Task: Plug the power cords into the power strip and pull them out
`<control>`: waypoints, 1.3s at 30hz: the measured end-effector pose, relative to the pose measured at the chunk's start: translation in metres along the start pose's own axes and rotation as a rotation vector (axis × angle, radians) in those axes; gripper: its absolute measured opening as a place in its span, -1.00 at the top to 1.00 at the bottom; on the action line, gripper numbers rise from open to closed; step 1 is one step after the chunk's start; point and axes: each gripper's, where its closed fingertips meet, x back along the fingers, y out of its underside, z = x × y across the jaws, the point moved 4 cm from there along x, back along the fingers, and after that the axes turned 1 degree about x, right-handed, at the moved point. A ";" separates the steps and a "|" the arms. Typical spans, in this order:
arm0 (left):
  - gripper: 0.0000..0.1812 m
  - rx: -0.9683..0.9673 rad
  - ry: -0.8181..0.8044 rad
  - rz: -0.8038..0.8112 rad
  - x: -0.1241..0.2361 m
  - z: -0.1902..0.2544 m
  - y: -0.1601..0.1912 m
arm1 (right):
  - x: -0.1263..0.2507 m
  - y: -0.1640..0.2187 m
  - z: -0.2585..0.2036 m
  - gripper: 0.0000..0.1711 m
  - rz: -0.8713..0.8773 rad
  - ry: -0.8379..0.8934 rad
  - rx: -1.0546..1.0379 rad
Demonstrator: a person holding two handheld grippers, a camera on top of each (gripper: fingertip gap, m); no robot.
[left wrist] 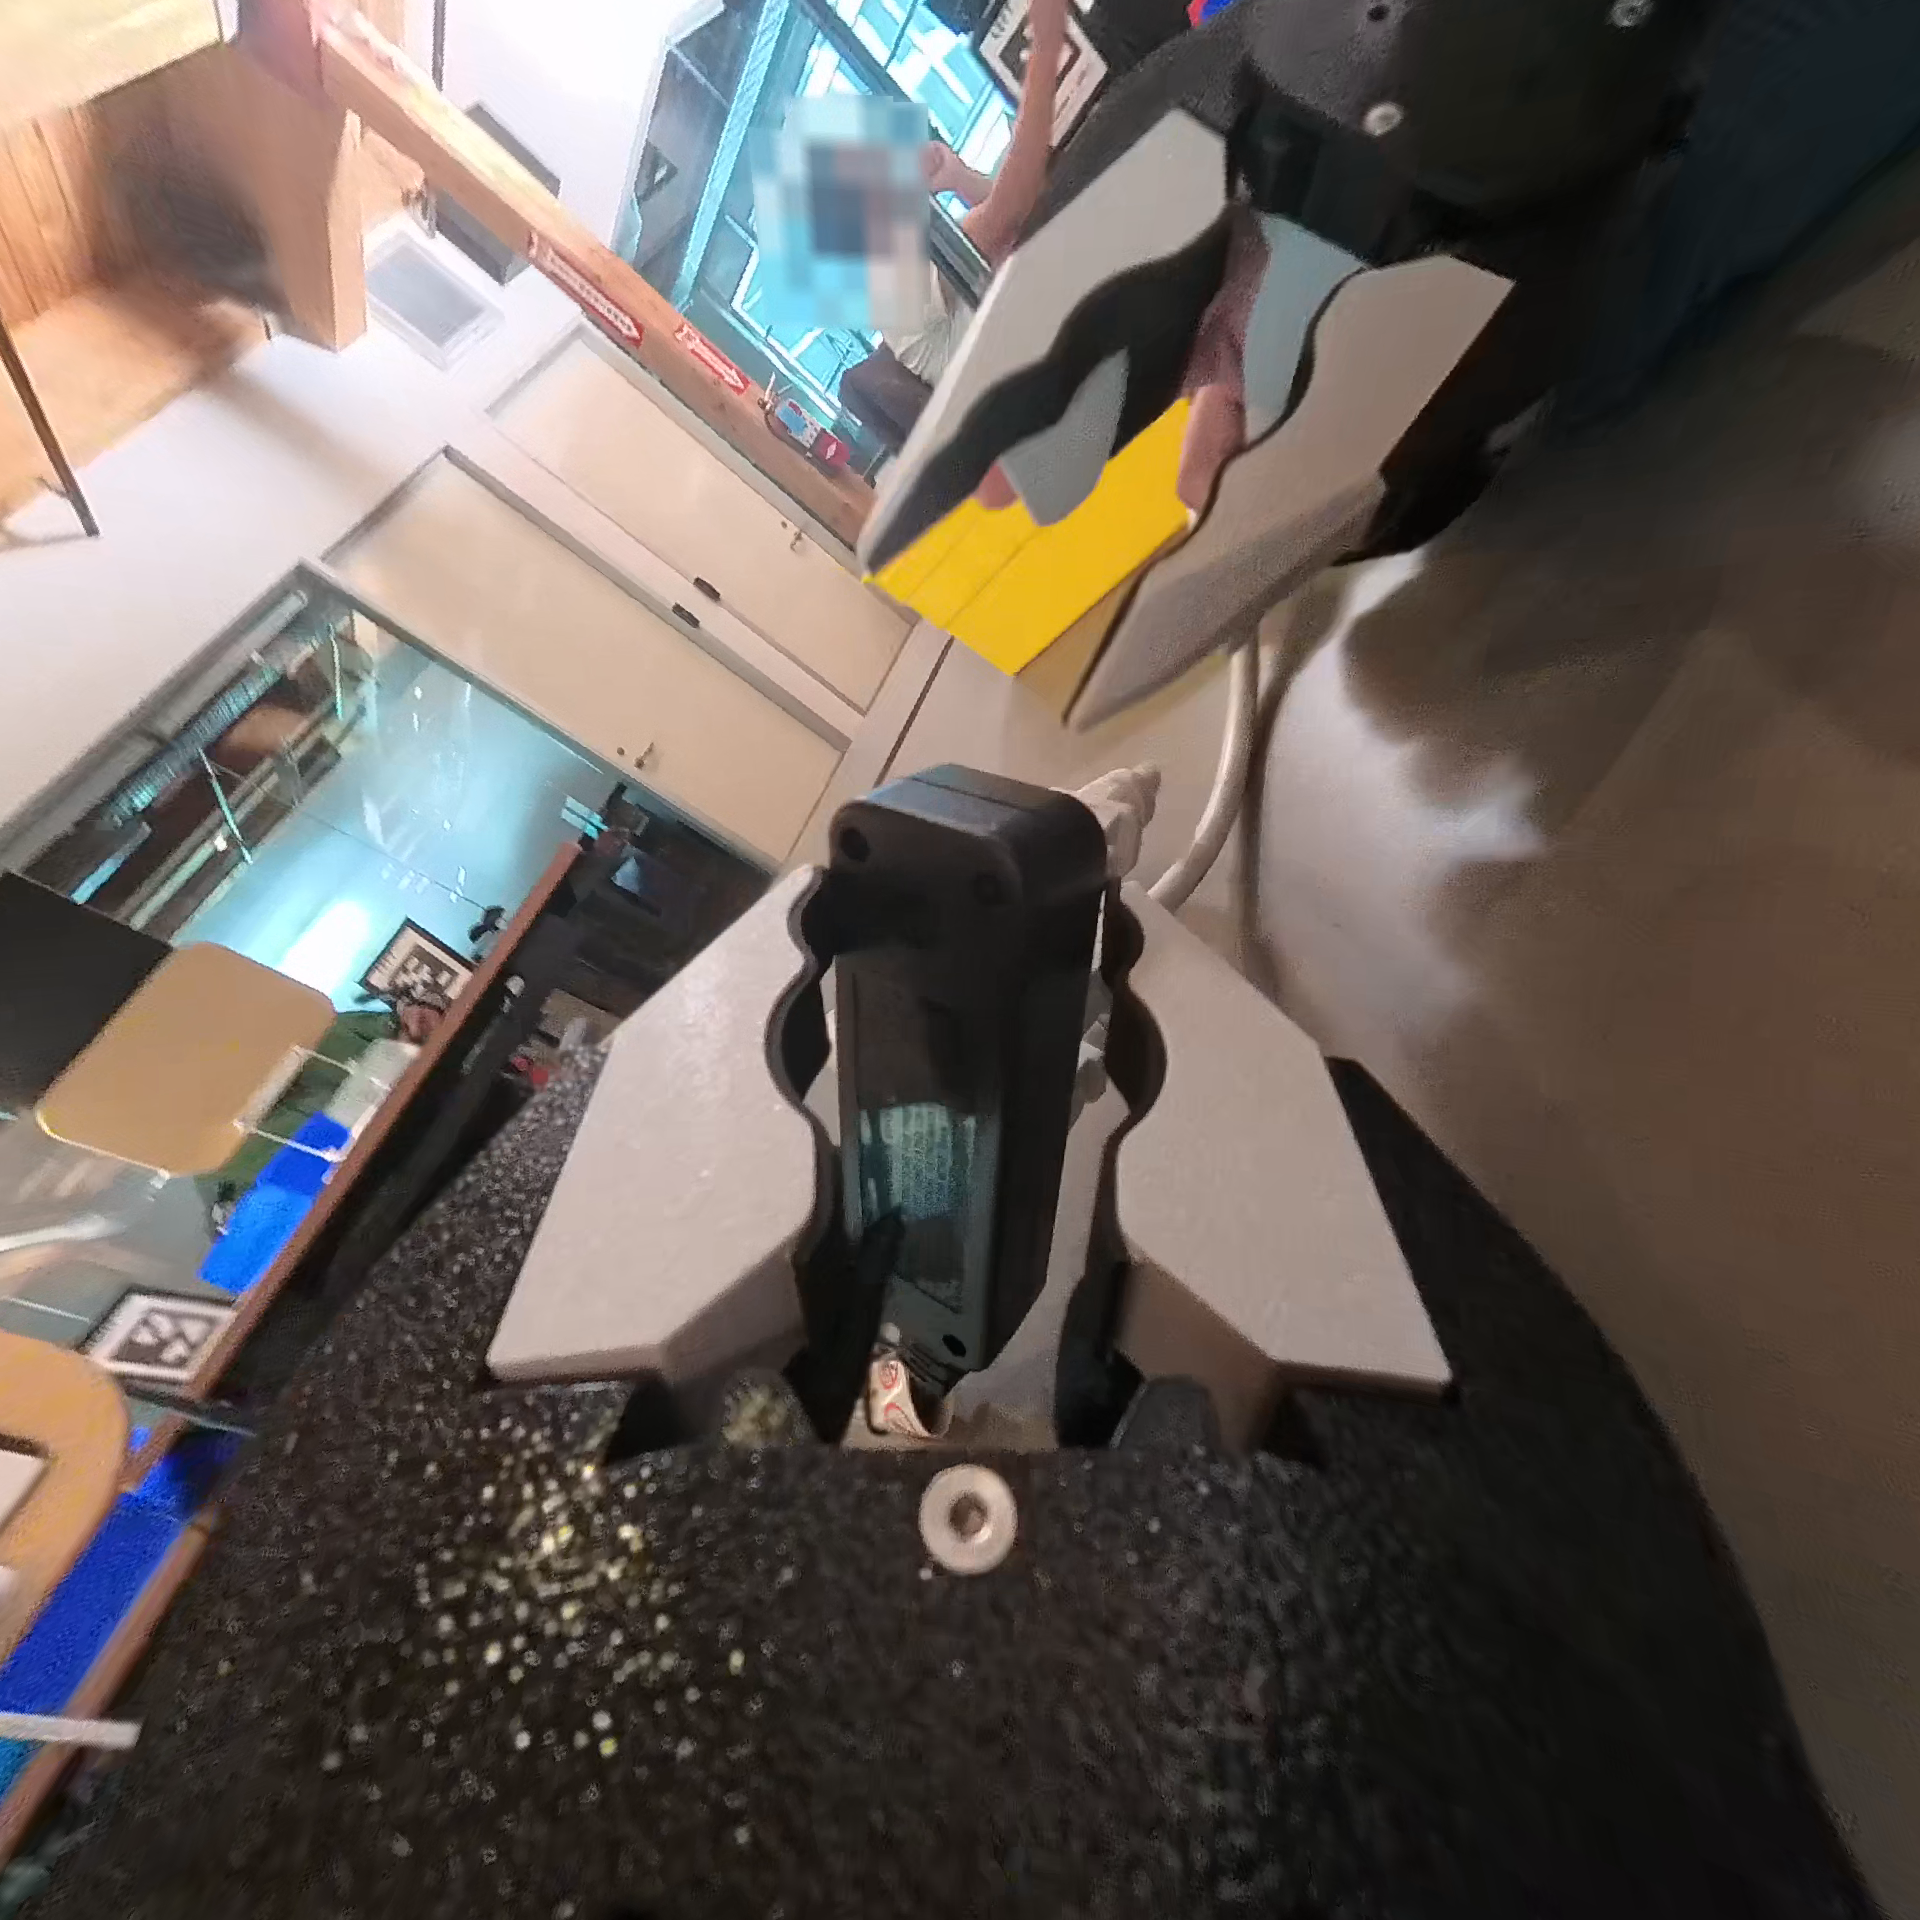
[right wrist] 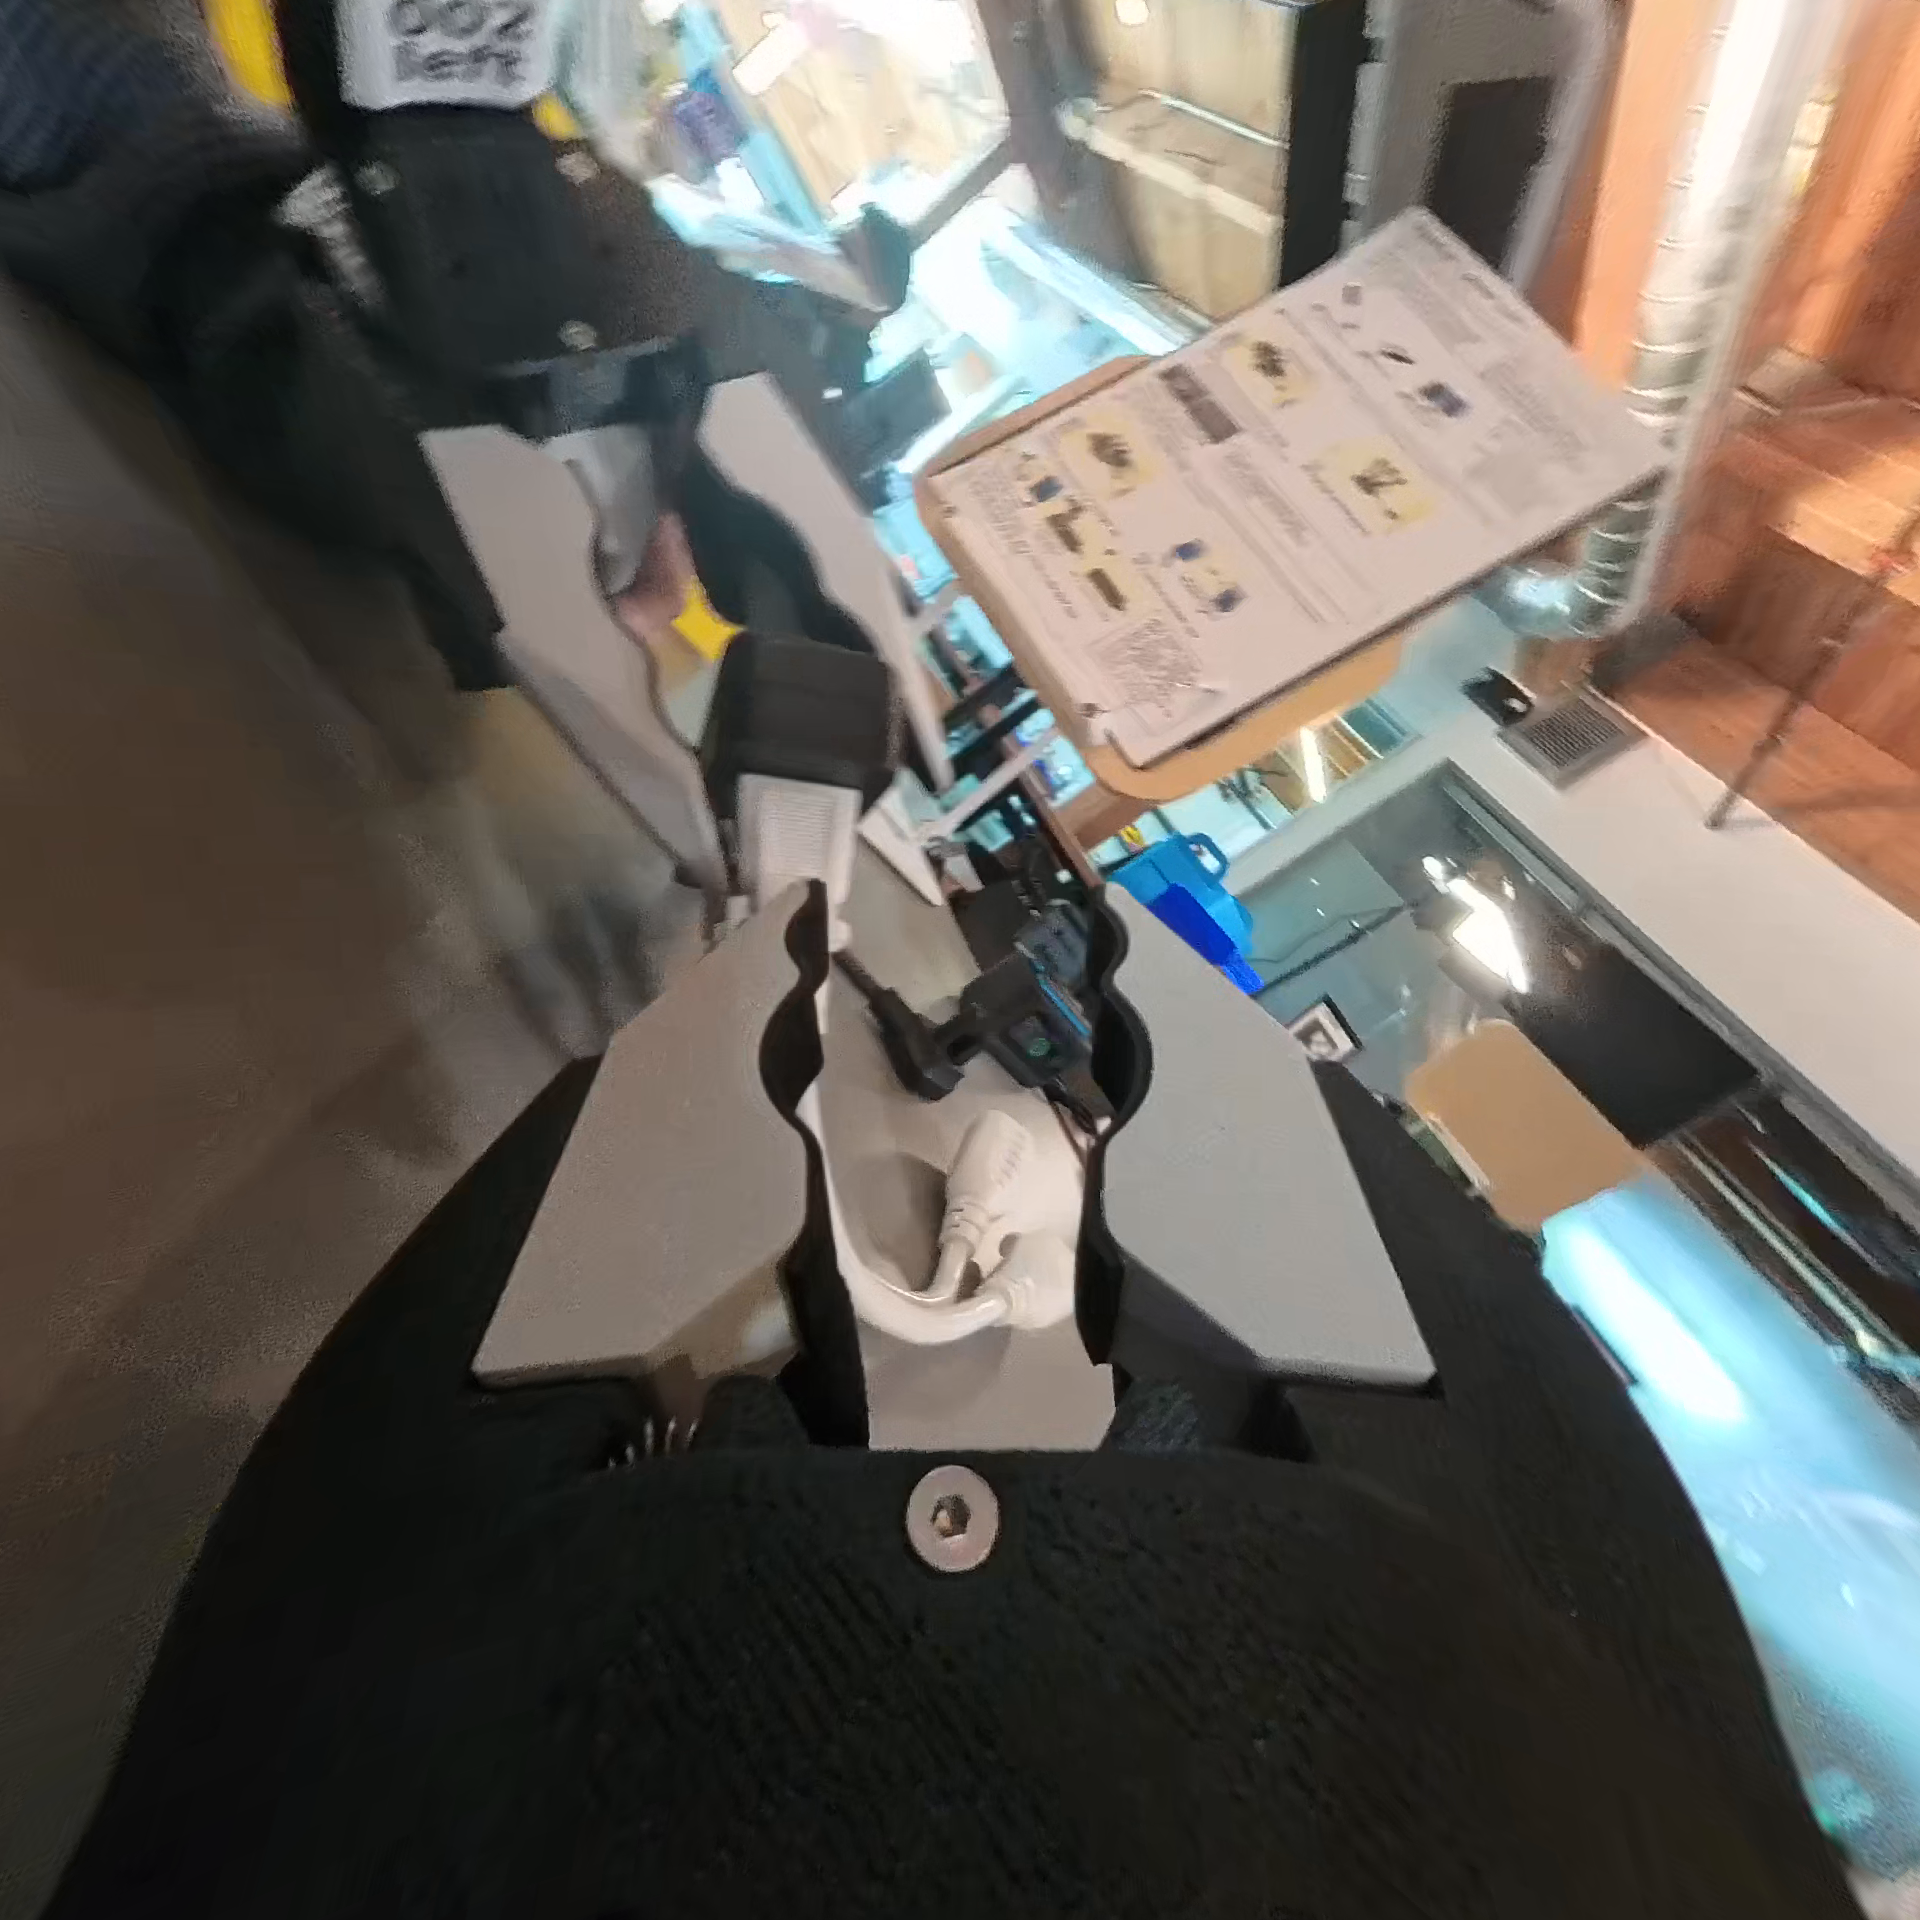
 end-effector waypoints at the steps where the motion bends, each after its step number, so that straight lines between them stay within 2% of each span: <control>1: 0.45 0.036 -0.007 -0.001 0.000 -0.004 -0.001 | 0.003 0.000 0.009 0.39 0.004 0.038 -0.048; 6: 0.46 0.326 -0.092 0.098 0.003 -0.037 -0.013 | 0.013 -0.014 0.041 0.31 0.042 0.145 -0.159; 10: 0.48 0.661 -0.150 0.308 0.013 -0.076 -0.032 | 0.016 -0.045 0.063 0.32 0.104 0.182 -0.257; 11: 0.48 0.715 -0.156 0.353 0.014 -0.084 -0.035 | 0.014 -0.050 0.062 0.46 0.092 0.149 -0.315; 12: 0.48 0.759 -0.151 0.371 0.015 -0.088 -0.038 | 0.009 -0.052 0.058 0.71 0.057 0.091 -0.386; 13: 0.48 0.779 -0.146 0.383 0.015 -0.091 -0.040 | 0.003 -0.053 0.050 0.82 0.020 0.006 -0.472; 15: 0.48 0.813 -0.138 0.396 0.015 -0.090 -0.041 | -0.008 -0.056 0.038 0.77 -0.051 -0.135 -0.678; 16: 0.48 0.839 -0.135 0.406 0.014 -0.088 -0.040 | -0.013 -0.056 0.035 0.65 -0.084 -0.172 -0.766; 19: 0.48 0.921 -0.126 0.439 0.014 -0.086 -0.038 | -0.021 -0.050 0.033 0.36 -0.157 -0.196 -1.042; 21: 0.48 0.976 -0.126 0.473 0.015 -0.087 -0.038 | -0.019 -0.051 0.043 0.36 -0.135 -0.174 -1.204; 22: 0.48 1.007 -0.131 0.493 0.017 -0.090 -0.039 | -0.016 -0.048 0.051 0.35 -0.142 -0.103 -1.197; 24: 0.48 1.069 -0.144 0.542 0.020 -0.097 -0.040 | -0.008 -0.050 0.065 0.53 -0.130 0.021 -1.013; 25: 0.48 1.076 -0.140 0.552 0.021 -0.100 -0.041 | -0.006 -0.054 0.069 0.53 -0.133 0.059 -0.902; 27: 0.48 1.055 -0.120 0.550 0.021 -0.099 -0.043 | 0.000 -0.068 0.084 0.35 -0.101 0.148 -0.690; 28: 0.47 1.056 -0.116 0.553 0.021 -0.097 -0.044 | 0.001 -0.076 0.092 0.38 -0.081 0.149 -0.609; 30: 0.48 1.051 -0.097 0.557 0.019 -0.092 -0.048 | -0.010 -0.071 0.086 0.44 -0.199 -0.025 -0.541; 32: 0.48 1.046 -0.083 0.550 0.017 -0.089 -0.050 | -0.020 -0.051 0.074 0.31 -0.394 -0.231 -0.562; 34: 0.48 1.086 -0.083 0.589 0.019 -0.091 -0.049 | -0.024 -0.054 0.075 0.53 -0.396 -0.379 -0.577; 36: 0.49 1.149 -0.039 0.669 0.024 -0.094 -0.052 | -0.027 -0.057 0.083 0.69 -0.404 -0.440 -0.574; 37: 0.51 1.182 -0.029 0.710 0.025 -0.095 -0.054 | -0.028 -0.058 0.089 0.89 -0.414 -0.463 -0.545; 39: 0.54 1.250 0.012 0.819 0.027 -0.097 -0.060 | -0.028 -0.064 0.098 0.91 -0.443 -0.562 -0.480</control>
